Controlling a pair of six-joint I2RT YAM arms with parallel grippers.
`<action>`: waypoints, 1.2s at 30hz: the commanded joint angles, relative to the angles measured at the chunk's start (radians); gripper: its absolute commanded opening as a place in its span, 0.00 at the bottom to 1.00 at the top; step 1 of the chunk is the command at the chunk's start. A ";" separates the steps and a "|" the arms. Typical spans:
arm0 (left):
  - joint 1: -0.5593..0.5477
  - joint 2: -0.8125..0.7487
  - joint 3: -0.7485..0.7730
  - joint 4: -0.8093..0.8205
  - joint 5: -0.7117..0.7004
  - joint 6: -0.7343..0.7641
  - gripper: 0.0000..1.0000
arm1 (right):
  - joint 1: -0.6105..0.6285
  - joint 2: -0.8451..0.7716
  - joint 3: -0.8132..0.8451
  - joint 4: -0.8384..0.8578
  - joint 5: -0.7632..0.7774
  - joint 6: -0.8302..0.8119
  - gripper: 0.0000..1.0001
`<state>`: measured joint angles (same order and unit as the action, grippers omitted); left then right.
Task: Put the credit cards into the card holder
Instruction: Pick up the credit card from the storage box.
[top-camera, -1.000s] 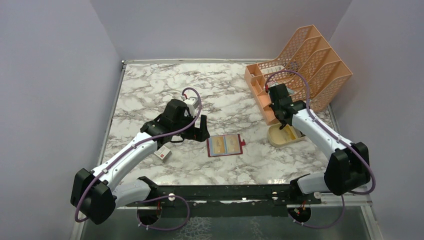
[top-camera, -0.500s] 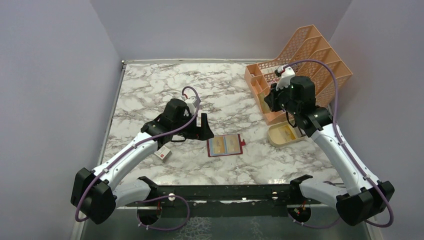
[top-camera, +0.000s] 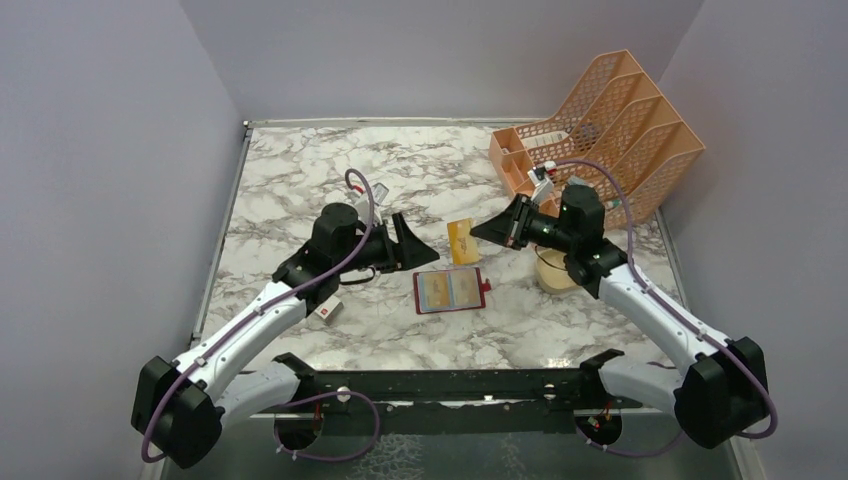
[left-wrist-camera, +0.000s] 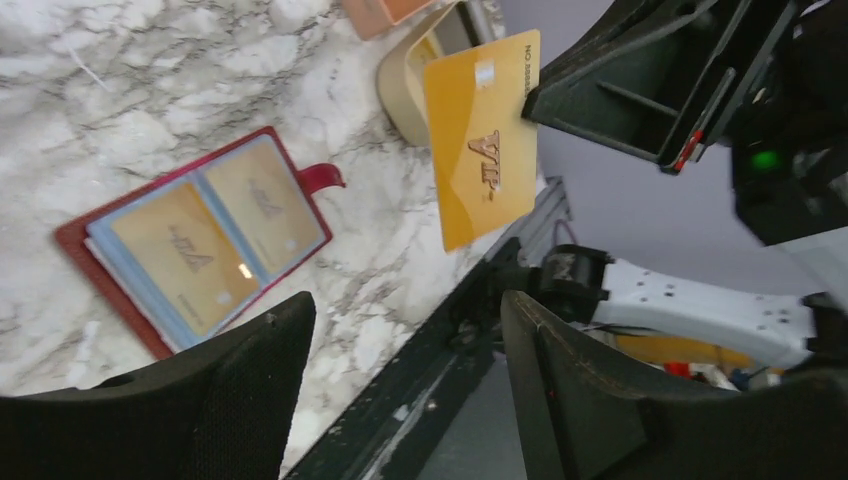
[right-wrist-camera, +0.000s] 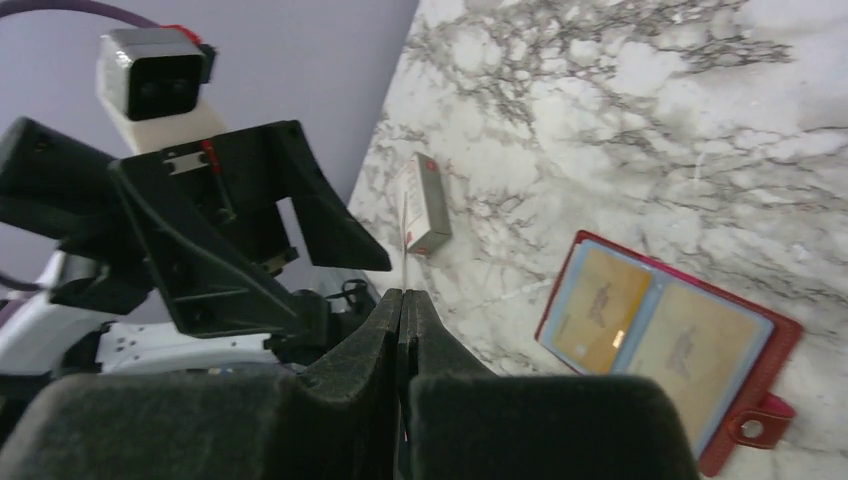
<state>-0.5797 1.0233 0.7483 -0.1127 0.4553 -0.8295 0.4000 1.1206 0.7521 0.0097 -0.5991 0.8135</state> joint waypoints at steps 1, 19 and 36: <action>0.003 -0.036 -0.074 0.246 0.074 -0.207 0.68 | 0.011 -0.062 -0.095 0.312 -0.106 0.262 0.01; 0.003 0.052 -0.131 0.501 0.137 -0.386 0.48 | 0.061 0.003 -0.191 0.548 -0.144 0.429 0.01; 0.027 0.039 -0.220 0.523 0.125 -0.382 0.00 | 0.090 0.022 -0.172 0.404 -0.073 0.276 0.28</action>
<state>-0.5713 1.0611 0.5549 0.4110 0.5716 -1.2411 0.4892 1.1778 0.5537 0.5018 -0.7204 1.1885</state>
